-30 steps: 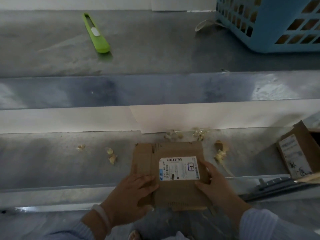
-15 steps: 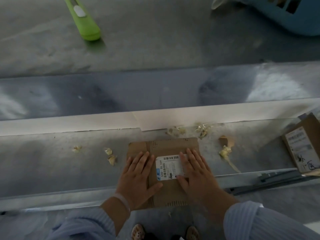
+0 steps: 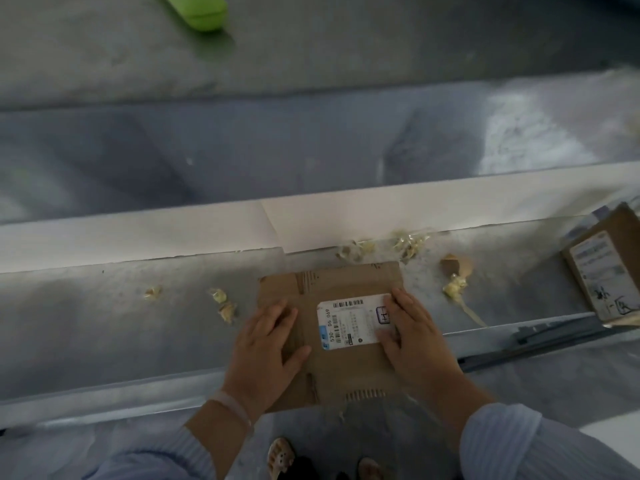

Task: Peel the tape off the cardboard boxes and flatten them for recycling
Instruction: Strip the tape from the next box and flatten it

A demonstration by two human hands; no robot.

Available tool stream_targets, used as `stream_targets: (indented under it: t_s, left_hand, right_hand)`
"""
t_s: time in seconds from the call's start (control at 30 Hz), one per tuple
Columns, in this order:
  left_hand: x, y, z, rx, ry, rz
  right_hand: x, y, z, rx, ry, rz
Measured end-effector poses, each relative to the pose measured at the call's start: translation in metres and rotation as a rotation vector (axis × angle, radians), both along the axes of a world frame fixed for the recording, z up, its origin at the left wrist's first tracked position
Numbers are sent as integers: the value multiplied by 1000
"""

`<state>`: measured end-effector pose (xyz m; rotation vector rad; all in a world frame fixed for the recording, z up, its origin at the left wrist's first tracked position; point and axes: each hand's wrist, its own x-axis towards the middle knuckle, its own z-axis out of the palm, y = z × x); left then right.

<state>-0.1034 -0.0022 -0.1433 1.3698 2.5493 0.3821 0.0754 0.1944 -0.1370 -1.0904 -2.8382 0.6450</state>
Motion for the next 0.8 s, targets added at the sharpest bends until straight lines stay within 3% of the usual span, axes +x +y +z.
stream_targets:
  t_s: [0.13, 0.37, 0.5, 0.8]
  left_hand:
    - [15, -22, 9, 81, 22, 312]
    - [53, -27, 8, 270, -474, 790]
    - [73, -53, 4, 200, -528, 879]
    - [66, -167, 58, 412, -331, 1091]
  right_hand:
    - [24, -2, 7, -35, 59, -260]
    - [44, 15, 7, -463, 122, -413]
    - [51, 15, 4, -504, 43, -304]
    - [-24, -71, 36, -579, 136, -3]
